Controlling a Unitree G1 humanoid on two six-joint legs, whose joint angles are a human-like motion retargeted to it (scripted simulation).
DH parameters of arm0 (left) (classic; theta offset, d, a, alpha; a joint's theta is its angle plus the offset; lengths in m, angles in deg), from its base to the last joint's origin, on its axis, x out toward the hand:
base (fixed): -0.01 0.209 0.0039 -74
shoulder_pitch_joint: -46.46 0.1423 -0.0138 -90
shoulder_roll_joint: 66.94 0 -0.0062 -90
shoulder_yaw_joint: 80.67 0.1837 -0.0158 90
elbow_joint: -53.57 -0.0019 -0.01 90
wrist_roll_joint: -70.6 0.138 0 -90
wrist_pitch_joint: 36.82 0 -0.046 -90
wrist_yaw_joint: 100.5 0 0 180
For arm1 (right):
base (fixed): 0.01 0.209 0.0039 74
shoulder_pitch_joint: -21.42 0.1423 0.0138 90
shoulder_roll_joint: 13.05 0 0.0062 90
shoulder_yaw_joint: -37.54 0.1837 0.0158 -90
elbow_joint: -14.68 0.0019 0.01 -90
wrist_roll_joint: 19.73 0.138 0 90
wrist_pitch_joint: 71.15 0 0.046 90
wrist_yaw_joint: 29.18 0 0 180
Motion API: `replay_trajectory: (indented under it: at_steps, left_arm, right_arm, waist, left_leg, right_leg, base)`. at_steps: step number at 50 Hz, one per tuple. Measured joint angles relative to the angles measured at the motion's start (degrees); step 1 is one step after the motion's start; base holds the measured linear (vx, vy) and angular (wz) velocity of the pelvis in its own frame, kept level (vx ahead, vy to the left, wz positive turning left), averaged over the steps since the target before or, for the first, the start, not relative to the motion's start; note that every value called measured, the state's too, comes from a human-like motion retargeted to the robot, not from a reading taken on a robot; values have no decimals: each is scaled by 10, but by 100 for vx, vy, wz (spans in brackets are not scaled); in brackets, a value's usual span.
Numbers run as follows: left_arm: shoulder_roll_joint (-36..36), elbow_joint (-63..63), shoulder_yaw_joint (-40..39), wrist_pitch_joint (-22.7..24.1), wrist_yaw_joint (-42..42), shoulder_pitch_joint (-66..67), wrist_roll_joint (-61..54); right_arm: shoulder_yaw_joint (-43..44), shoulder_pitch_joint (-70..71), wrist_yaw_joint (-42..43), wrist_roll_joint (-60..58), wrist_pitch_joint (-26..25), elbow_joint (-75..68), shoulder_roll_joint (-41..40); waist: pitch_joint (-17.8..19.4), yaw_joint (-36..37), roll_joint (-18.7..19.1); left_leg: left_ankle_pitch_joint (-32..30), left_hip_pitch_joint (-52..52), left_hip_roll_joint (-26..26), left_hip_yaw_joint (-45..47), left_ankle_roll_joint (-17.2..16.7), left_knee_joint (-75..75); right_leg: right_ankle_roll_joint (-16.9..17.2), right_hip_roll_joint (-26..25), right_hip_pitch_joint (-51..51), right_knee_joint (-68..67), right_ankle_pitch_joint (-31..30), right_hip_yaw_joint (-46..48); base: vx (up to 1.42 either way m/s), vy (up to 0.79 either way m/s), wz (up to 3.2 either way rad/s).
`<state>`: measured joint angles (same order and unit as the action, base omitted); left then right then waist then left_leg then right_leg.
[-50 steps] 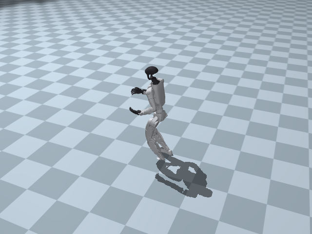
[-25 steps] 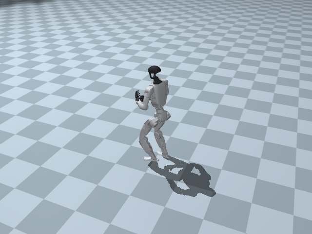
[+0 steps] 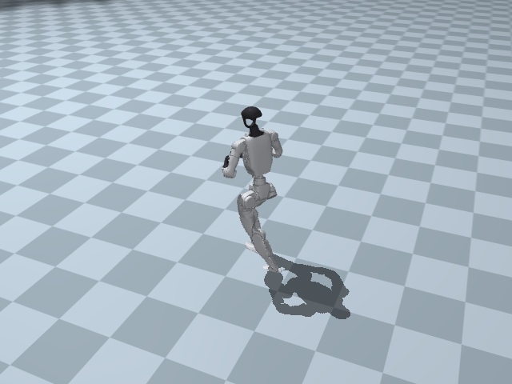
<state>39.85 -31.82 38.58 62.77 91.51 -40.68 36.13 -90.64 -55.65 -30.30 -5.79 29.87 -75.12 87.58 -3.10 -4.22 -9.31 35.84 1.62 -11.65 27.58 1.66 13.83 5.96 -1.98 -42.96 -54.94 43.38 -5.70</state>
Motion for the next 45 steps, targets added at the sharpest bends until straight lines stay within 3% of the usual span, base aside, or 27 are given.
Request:
replay_trajectory:
  at_steps: [10, 21, 28, 35, 40, 45]
  left_arm:
    - [18, -6, -20, 3, 7, 21, 81]
    - [32, -16, -43, 3, 38, 47, 150]
    - [27, -15, -59, -1, 54, 57, 178]
    - [20, -14, -72, -4, 51, 58, 198]
    - [15, -18, -76, -6, 52, 57, 201]
    - [3, -20, -69, -9, 52, 64, 203]
  right_arm:
    - [-2, 1, -29, -58, 3, 10, 10]
    - [-12, 21, -67, -103, 4, 9, 4]
    - [-13, 19, -85, -114, -2, 1, 12]
    - [-19, 21, -100, -118, -12, -17, 10]
    - [-21, 31, -118, -121, -22, -38, 8]
    - [-27, 31, -130, -129, -28, -57, 11]
  waist:
    - [-16, -14, -43]
    - [-60, -24, -34]
    - [-67, -12, -28]
    - [-44, 17, -34]
    - [-50, 47, 11]
    - [-59, 62, 18]
  left_leg:
    - [-86, 6, -52, 40, -4, -155]
    - [-101, -33, -36, 74, 0, -154]
    - [-118, -24, -15, 89, 9, -139]
    - [-24, -139, 98, 44, 4, 199]
    - [41, -232, 177, -4, 2, 305]
    - [22, -252, 166, -35, -10, 268]
  right_leg:
    - [-17, 66, -44, -52, 47, 41]
    - [-45, 137, 5, -58, 51, 114]
    - [-47, 115, 58, 8, 43, 118]
    - [-42, 90, 115, 44, 36, 110]
    - [-45, 23, 149, 107, 12, 131]
    - [-39, 10, 168, 131, -4, 123]
  base:
    - [-24, -3, -39]
    - [-5, -8, -44]
    - [7, -12, -50]
    - [6, -11, -57]
    - [5, -1, -67]
    - [4, 2, -59]
